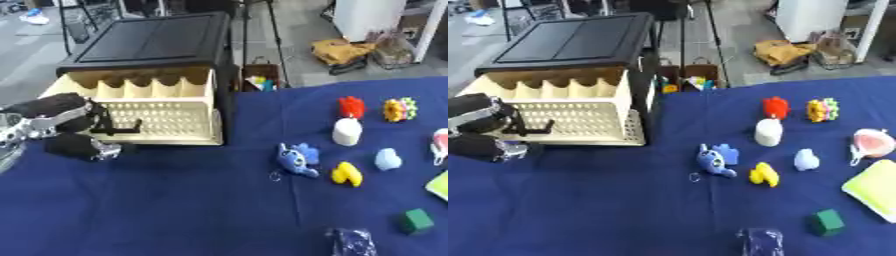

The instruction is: Pick up objects from table and place into drawer.

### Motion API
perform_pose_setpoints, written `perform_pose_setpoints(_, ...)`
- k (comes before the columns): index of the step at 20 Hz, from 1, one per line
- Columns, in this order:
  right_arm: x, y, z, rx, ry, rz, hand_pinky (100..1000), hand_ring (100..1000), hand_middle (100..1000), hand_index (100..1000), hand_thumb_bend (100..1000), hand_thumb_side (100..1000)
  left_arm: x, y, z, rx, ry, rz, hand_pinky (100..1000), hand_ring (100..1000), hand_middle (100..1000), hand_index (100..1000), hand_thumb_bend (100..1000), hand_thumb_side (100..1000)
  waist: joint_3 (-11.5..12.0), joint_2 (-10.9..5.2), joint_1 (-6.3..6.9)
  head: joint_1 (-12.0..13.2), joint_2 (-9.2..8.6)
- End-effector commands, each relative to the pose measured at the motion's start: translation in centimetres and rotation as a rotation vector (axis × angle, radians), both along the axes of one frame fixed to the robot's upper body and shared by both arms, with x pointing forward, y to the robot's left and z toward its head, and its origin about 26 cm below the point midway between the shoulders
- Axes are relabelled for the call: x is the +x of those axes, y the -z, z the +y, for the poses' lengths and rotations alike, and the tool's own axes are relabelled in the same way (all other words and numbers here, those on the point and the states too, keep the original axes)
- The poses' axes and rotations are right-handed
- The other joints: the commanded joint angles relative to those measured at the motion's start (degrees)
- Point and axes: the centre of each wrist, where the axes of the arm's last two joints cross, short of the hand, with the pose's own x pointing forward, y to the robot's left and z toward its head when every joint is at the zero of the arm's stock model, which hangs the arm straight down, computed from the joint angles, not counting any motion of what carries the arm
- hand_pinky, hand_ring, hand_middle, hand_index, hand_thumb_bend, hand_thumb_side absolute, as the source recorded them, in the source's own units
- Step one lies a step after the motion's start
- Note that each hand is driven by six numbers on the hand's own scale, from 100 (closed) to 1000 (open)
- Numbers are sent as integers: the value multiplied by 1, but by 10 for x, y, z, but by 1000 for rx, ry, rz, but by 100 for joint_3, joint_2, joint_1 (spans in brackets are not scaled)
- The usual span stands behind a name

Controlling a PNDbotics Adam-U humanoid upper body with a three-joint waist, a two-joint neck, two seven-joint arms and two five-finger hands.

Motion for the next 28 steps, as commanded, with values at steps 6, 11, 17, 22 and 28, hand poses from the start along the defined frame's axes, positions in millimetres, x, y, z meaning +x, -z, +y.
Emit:
perform_pose_setpoints(6, -5, -10, -1, 2, -15, -69, 587, 709, 673, 696, 100, 974, -6, -12, 2, 26, 0, -12, 100, 100, 100, 572, 472, 705, 27, -141, -37, -34, 44)
perform_pose_setpoints(11, -5, -11, -2, 5, -11, -67, 587, 710, 672, 694, 100, 973, -8, -11, 2, 25, 4, 2, 100, 100, 100, 567, 474, 701, 31, -153, -44, -36, 59)
perform_pose_setpoints(17, -6, -11, -3, 7, -5, -66, 588, 710, 671, 693, 100, 969, -11, -5, -2, 22, 18, 27, 100, 100, 100, 569, 475, 701, 65, -168, -40, -49, 76)
perform_pose_setpoints(22, -6, -11, -4, 9, -2, -67, 588, 710, 670, 693, 100, 968, -16, -1, -8, 2, 35, 33, 100, 100, 100, 564, 477, 701, 90, -176, -47, -76, 70)
perform_pose_setpoints(28, -6, -11, -4, 10, 2, -65, 588, 709, 670, 692, 100, 967, -22, -1, -13, 1, 54, 22, 100, 100, 100, 566, 474, 709, 119, -189, -46, -88, 74)
